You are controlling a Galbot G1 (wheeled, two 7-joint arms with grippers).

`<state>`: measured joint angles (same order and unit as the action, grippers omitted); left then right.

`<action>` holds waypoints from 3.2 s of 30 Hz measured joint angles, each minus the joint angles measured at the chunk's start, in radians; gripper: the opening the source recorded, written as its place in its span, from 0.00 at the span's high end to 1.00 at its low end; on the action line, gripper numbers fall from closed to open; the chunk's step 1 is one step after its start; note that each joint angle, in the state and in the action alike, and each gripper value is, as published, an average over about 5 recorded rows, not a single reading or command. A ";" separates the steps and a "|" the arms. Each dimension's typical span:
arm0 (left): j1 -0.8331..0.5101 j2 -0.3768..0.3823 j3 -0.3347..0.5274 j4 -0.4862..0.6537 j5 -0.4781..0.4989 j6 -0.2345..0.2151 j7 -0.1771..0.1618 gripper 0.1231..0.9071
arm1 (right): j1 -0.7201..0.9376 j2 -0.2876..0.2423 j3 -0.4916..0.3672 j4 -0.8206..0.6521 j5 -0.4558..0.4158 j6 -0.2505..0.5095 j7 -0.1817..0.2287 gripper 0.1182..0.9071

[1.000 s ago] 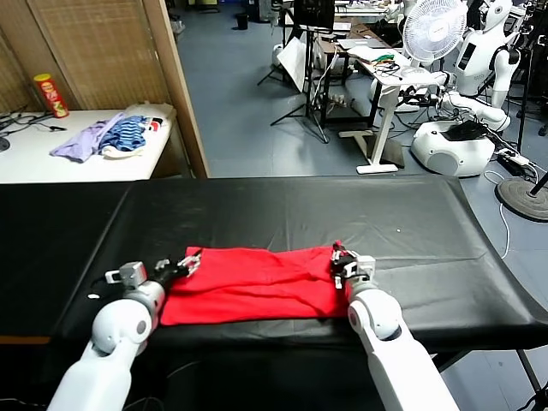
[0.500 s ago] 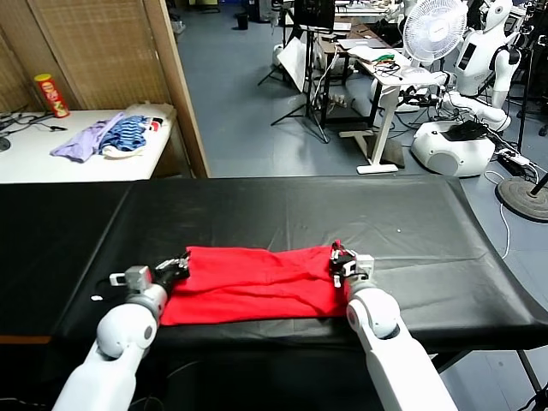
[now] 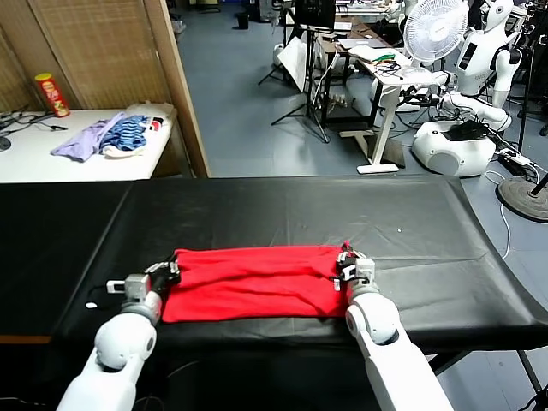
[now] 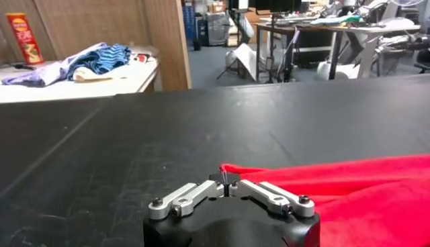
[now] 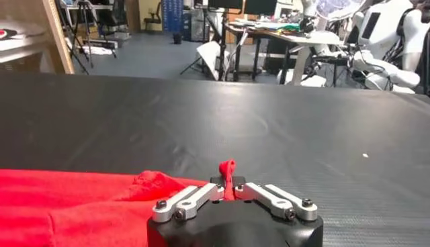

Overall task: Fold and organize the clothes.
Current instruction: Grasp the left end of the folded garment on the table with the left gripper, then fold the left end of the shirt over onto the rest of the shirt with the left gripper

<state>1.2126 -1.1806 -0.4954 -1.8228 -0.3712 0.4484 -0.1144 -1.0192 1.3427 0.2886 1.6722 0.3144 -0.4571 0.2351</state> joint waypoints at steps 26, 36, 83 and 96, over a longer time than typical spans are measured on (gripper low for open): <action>0.208 -0.051 -0.095 -0.166 -0.188 0.012 -0.002 0.17 | -0.113 -0.066 0.048 0.223 0.041 -0.003 -0.039 0.14; 0.215 -0.116 -0.084 -0.129 -0.150 0.003 0.006 0.79 | -0.133 -0.072 0.050 0.273 0.038 -0.003 -0.048 0.14; 0.130 -0.168 0.196 -0.293 -0.154 0.027 -0.081 0.95 | -0.251 -0.015 0.115 0.372 -0.040 -0.038 -0.019 0.14; 0.139 -0.221 0.237 -0.270 -0.103 0.025 -0.060 0.86 | -0.231 -0.013 0.081 0.352 -0.044 -0.020 -0.063 0.14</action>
<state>1.3516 -1.4019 -0.2580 -2.0924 -0.4743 0.4736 -0.1748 -1.2502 1.3298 0.3700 2.0242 0.2707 -0.4769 0.1724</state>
